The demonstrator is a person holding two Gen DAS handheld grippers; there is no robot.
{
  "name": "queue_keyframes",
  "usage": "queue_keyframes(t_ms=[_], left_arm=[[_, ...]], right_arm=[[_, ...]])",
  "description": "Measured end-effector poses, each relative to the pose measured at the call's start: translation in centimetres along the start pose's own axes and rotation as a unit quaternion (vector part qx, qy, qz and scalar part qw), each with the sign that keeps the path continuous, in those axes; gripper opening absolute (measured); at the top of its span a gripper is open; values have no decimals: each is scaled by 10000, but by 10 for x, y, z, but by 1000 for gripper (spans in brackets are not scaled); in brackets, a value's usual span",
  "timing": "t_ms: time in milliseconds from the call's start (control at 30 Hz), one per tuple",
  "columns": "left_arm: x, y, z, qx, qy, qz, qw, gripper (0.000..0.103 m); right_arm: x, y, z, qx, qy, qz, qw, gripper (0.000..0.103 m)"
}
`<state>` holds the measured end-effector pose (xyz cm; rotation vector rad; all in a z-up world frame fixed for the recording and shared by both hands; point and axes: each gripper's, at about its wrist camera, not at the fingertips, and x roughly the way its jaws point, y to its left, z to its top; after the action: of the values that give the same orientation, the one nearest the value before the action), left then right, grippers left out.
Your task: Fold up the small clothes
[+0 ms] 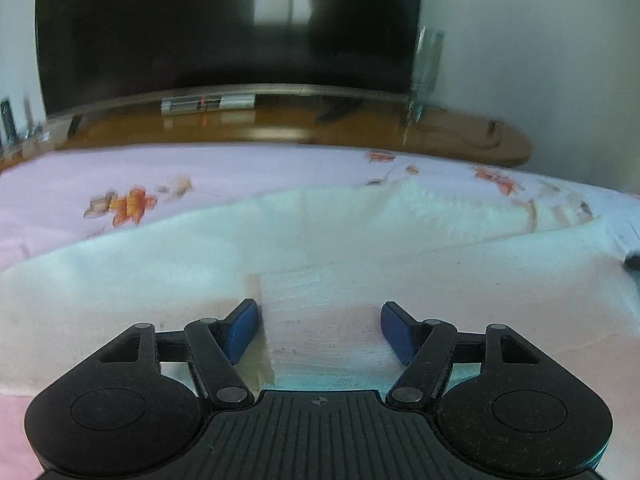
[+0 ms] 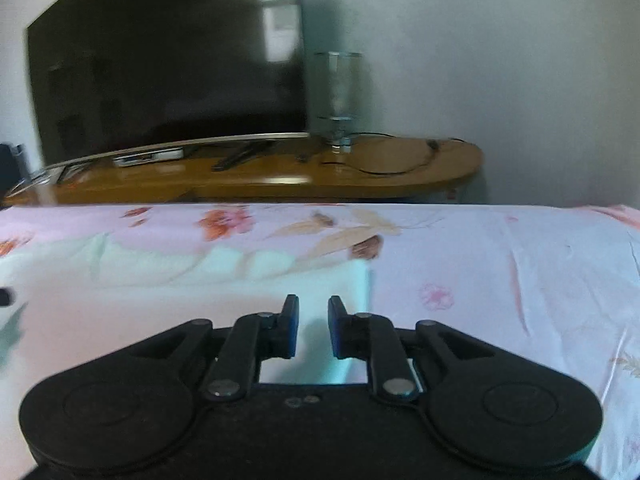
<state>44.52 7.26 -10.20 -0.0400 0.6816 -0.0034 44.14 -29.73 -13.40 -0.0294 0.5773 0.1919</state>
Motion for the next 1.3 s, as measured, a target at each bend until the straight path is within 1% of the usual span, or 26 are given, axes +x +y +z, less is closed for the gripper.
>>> queue_keyframes(t_ms=[67, 100, 133, 200, 233, 267, 333, 367, 400, 433, 467, 500, 567, 633, 700, 733, 767, 800, 833, 867, 933, 967, 1033, 1100, 1167, 1300], left_arm=[[-7, 3, 5, -42, 93, 87, 9999, 69], [-20, 8, 7, -84, -28, 167, 9998, 69], [-35, 16, 5, -167, -229, 192, 9994, 79], [-60, 41, -5, -403, -508, 321, 9974, 102], [-76, 59, -14, -571, -652, 442, 9953, 102], [-86, 80, -21, -760, -661, 534, 9935, 102], [-110, 129, -39, -1362, -665, 721, 9858, 100], [-121, 154, -49, -1731, -733, 802, 9789, 97], [-131, 181, -60, -2242, -782, 869, 9675, 82], [-139, 214, -72, -2948, -762, 834, 9489, 63], [-142, 236, -81, -3446, -714, 787, 9327, 54], [-144, 258, -92, -3934, -738, 802, 9129, 47], [-145, 290, -109, -4573, -846, 814, 8815, 43], [-142, 308, -115, -4917, -949, 581, 8636, 42], [-138, 322, -116, -5144, -1010, 485, 8502, 41], [-134, 325, -116, -5215, -1035, 489, 8456, 40], [-131, 328, -114, -5237, -1026, 538, 8440, 33], [-127, 330, -110, -5199, -976, 651, 8461, 22], [-122, 330, -104, -5052, -876, 835, 8545, 10], [-118, 326, -96, -4771, -722, 1102, 8689, 6], [-110, 307, -67, -3844, -396, 1555, 9091, 4], [-110, 296, -54, -3503, -410, 1501, 9236, 4], [-112, 261, -28, -2896, -699, 1073, 9485, 4], [-112, 220, -5, -2427, -882, 738, 9632, 4], [-109, 169, 15, -2012, -1009, 276, 9740, 4], [-96, 57, 39, -1156, -1042, -363, 9872, 4]], right_arm=[[5, 3, -15, -251, 317, -60, 9992, 17], [2, 4, -14, -295, 272, -127, 9991, 17], [-4, 4, -11, -226, 309, -170, 9991, 17], [-29, -1, -6, -5, -56, -97, 9999, 18], [-39, -3, -7, 53, -199, -87, 9998, 22], [-48, -7, -8, 123, -220, -114, 9996, 22], [-54, -20, -11, 365, -66, -170, 9992, 22], [-58, -27, -15, 480, -10, -209, 9986, 22], [-63, -34, -20, 572, 37, -289, 9979, 22], [-68, -40, -24, 624, 73, -357, 9974, 23], [-71, -43, -25, 679, 111, -417, 9968, 24], [-76, -46, -29, 767, 130, -446, 9960, 24], [-81, -48, -38, 927, 182, -439, 9946, 24], [-86, -45, -46, 1027, 249, -433, 9935, 24], [-93, -40, -49, 1172, 294, -369, 9920, 24], [-94, -38, -50, 1209, 282, -362, 9916, 24], [-98, -36, -51, 1235, 257, -356, 9914, 24], [-98, -34, -51, 1281, 236, -334, 9909, 24], [-97, -32, -51, 1348, 233, -299, 9901, 24], [-97, -31, -51, 1403, 233, -272, 9895, 24], [-93, -28, -49, 1445, 221, -226, 9890, 24], [-91, -26, -48, 1446, 200, -211, 9891, 24], [-89, -25, -45, 1442, 169, -185, 9892, 24], [-87, -25, -41, 1455, 117, -159, 9892, 24], [-84, -25, -37, 1503, 89, -134, 9885, 24], [-83, -23, -28, 1581, -18, -50, 9874, 24]])
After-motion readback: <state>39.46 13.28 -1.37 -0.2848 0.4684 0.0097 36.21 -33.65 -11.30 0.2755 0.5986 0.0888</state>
